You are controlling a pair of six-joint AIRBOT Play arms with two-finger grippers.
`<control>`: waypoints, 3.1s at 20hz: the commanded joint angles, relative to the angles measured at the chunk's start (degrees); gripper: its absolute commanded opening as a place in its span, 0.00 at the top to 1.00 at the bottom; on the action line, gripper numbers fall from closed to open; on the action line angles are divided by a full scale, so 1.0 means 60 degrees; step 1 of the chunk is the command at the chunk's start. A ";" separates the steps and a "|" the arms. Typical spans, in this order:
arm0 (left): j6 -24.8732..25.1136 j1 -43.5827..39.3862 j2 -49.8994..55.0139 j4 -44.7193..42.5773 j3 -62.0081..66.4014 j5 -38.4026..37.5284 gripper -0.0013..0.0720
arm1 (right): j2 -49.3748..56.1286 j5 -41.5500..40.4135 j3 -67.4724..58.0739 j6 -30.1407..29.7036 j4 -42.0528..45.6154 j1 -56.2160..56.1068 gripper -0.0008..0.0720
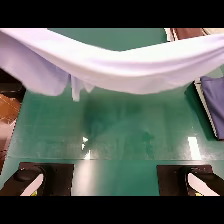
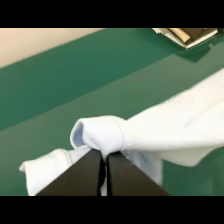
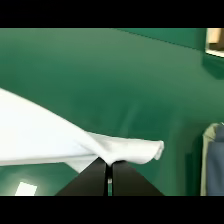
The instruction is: Fold the shirts.
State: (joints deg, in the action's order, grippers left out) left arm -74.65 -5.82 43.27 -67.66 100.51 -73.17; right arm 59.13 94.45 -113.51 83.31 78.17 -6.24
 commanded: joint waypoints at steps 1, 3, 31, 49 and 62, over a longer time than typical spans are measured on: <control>-0.0062 0.0004 0.0004 -0.0171 0.0597 -0.0342 0.95 | -0.0353 0.0120 0.0299 0.0401 0.0732 0.0004 0.97; -0.0055 0.0004 0.0645 -0.0229 0.0557 -0.1206 0.95 | 0.0277 0.0641 -0.0051 0.0554 0.0641 0.0004 0.97; -0.1060 0.1184 0.6870 -0.0044 -0.1362 0.0568 0.15 | 0.5417 -0.0634 0.2532 -0.0219 -0.3104 0.1759 0.32; -0.3370 -0.1137 0.5187 0.2892 -0.8644 0.6903 0.16 | 0.2703 -0.2404 0.6138 -0.0328 -0.3107 0.1708 0.32; -0.3555 -0.1078 0.5472 0.3133 -0.8615 0.7526 0.93 | 0.2703 -0.2182 0.6142 -0.0331 -0.3071 0.1752 0.32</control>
State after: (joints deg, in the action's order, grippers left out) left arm -95.92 -12.51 76.12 -48.95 48.82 -28.75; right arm 75.40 80.16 -76.69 81.32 59.55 4.08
